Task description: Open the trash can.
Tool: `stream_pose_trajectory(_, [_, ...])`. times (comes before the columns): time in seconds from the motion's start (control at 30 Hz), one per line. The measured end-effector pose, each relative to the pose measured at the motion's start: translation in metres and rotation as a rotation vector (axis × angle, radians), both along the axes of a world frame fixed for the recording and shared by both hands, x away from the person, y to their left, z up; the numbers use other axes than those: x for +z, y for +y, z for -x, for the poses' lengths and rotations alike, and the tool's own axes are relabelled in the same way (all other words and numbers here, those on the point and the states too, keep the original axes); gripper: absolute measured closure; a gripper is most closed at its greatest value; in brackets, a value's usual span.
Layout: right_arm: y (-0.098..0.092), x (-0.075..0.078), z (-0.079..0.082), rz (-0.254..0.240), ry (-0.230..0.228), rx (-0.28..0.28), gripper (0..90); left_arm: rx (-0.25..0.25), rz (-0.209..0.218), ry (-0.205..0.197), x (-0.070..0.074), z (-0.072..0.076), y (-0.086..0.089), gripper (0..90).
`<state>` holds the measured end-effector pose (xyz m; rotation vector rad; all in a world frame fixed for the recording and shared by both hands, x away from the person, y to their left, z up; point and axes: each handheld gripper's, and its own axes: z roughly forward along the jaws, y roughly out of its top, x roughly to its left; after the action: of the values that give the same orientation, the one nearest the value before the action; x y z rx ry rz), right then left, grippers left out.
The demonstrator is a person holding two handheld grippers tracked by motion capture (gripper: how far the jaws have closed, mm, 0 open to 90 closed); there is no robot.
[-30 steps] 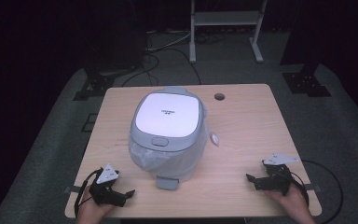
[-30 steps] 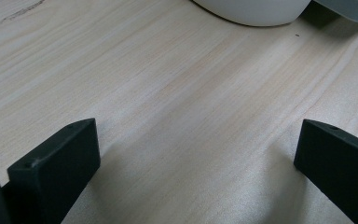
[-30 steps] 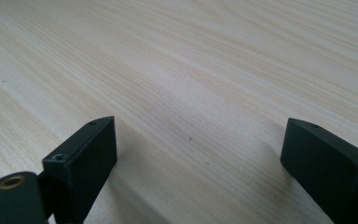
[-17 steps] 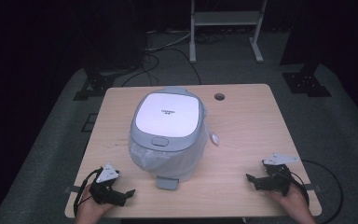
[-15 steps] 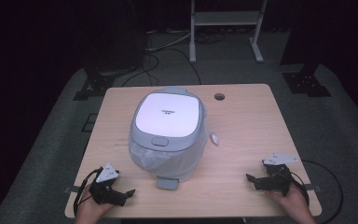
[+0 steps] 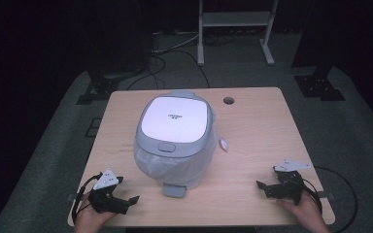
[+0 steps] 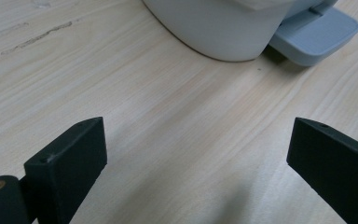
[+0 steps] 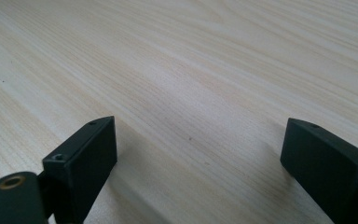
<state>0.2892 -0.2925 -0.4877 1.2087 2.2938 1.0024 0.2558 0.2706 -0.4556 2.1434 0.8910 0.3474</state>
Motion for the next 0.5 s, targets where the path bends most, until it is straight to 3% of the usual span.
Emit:
stream_pose_trajectory(0.13, [0.000,0.000,0.000,0.000,0.000,0.000,9.4,-0.006,0.011,-0.002,0.005,0.002,0.000,5.9])
stream_pose_trajectory(0.5, [0.000,0.000,0.000,0.000,0.000,0.000,9.4,-0.029,0.060,-0.022,0.029,0.009,0.003,21.7])
